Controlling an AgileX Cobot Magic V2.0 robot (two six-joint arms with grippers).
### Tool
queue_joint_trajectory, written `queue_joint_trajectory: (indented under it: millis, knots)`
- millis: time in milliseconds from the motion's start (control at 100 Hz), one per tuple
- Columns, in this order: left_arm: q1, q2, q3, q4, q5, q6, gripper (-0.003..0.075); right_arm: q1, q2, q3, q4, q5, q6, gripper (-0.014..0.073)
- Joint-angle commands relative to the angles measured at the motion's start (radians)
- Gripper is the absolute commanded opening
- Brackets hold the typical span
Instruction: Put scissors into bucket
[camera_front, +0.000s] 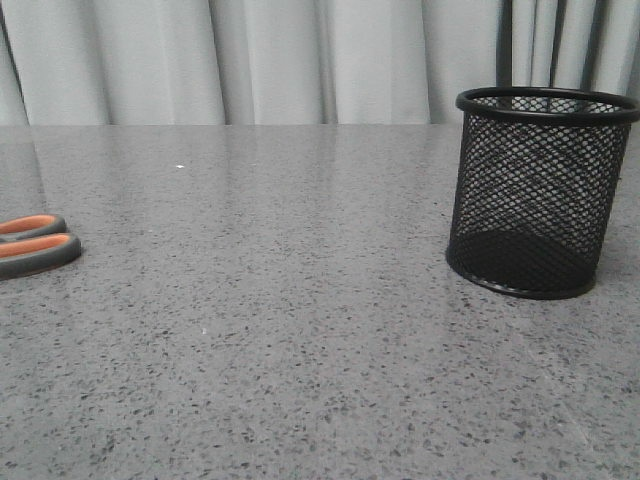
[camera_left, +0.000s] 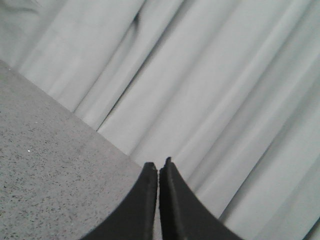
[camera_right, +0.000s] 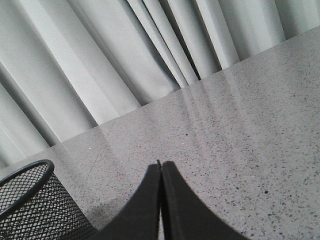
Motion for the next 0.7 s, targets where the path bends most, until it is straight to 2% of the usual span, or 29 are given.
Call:
queue_joint_trajectory:
  millis: [0,260,350,450,520,600,690]
  knots:
    - [0.001,-0.027,0.043,-0.085,-0.108,-0.009,-0.002,-0.004,-0.019,-0.011,0.005,-0.085,-0.003,-0.005]
    - [0.001,-0.027,0.036,-0.247,-0.318,-0.009,-0.002,-0.004,-0.018,-0.081,0.0,-0.063,-0.003,-0.005]
    - [0.001,-0.027,0.032,-0.251,-0.314,-0.009,-0.002,-0.002,0.002,-0.113,0.0,-0.052,-0.003,-0.005]
    - [-0.003,-0.025,-0.019,-0.231,-0.141,-0.006,-0.0014,-0.002,0.057,-0.197,-0.017,-0.01,-0.003,-0.0048]
    - [-0.012,0.005,-0.1,-0.078,0.062,0.001,0.003,-0.002,0.119,-0.285,-0.088,0.069,-0.003,-0.0024]
    - [-0.033,0.064,-0.193,0.139,0.211,0.001,0.0153,-0.001,0.221,-0.41,-0.183,0.175,-0.003,0.007]
    - [-0.06,0.162,-0.289,0.25,0.279,0.001,0.0309,-0.001,0.337,-0.54,-0.228,0.28,-0.005,0.0239]
